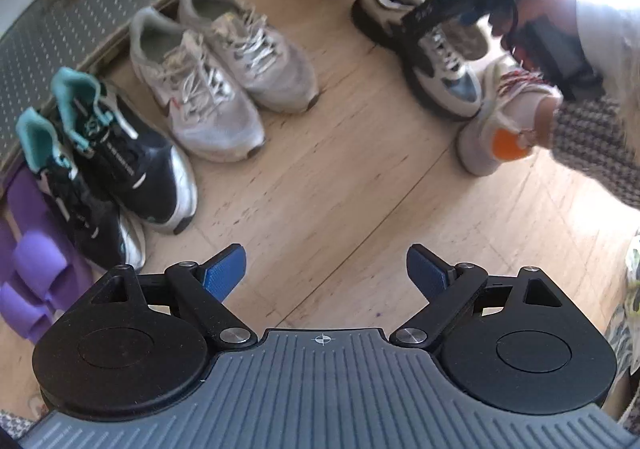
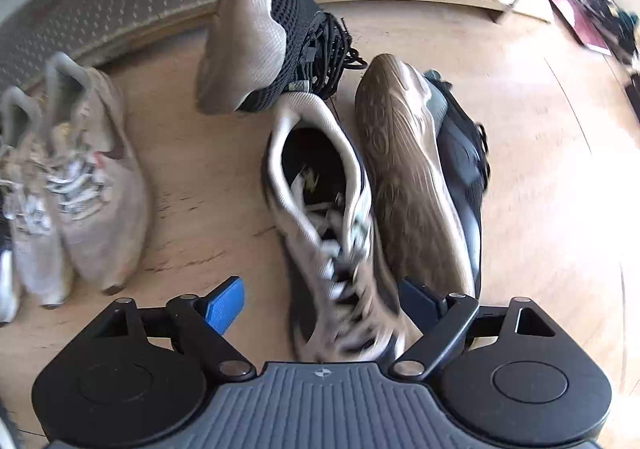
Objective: Organize scattered shoes
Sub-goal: 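Grasp the second black-white sneaker from the pile with the right gripper, then carry the black-white sneaker beside its mate and open the right gripper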
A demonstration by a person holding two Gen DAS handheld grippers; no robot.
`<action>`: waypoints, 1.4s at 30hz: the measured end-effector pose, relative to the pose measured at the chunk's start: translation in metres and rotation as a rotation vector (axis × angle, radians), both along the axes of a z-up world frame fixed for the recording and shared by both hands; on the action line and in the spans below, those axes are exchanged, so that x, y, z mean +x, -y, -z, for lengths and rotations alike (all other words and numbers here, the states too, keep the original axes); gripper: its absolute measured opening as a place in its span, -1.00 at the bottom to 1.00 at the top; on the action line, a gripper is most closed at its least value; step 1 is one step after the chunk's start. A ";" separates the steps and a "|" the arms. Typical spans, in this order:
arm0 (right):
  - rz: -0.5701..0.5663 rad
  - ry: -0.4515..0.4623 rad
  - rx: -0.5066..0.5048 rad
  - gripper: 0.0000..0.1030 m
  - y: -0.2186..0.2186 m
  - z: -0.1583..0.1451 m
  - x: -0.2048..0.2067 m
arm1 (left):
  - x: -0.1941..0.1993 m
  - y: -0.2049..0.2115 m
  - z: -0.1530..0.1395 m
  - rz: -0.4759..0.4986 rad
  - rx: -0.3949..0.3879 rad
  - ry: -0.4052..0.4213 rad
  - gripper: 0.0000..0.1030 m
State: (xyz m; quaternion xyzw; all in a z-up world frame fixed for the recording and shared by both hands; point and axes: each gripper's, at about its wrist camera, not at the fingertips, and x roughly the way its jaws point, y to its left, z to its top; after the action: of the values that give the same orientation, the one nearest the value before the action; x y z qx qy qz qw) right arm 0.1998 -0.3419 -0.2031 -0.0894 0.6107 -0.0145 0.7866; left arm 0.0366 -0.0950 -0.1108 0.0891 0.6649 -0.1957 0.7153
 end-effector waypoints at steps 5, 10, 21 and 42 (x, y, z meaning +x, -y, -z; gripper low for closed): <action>-0.059 -0.032 -0.063 0.67 -0.007 0.032 0.024 | 0.002 -0.013 0.006 -0.023 0.041 -0.026 0.77; -0.057 -0.089 -0.098 0.74 -0.008 0.070 0.033 | 0.004 -0.029 0.010 -0.062 0.066 -0.041 0.77; 0.147 -0.094 0.051 0.35 -0.017 0.051 -0.009 | 0.006 -0.051 -0.005 -0.120 0.119 0.001 0.77; -0.067 -0.278 0.305 0.36 -0.237 -0.015 -0.185 | -0.045 -0.212 -0.072 -0.611 0.155 0.120 0.77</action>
State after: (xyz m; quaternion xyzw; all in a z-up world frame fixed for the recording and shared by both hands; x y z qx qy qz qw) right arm 0.0149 -0.1044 -0.1878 0.0092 0.7052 0.1168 0.6992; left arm -0.0089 0.1172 -0.0387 -0.0491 0.6303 0.0850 0.7701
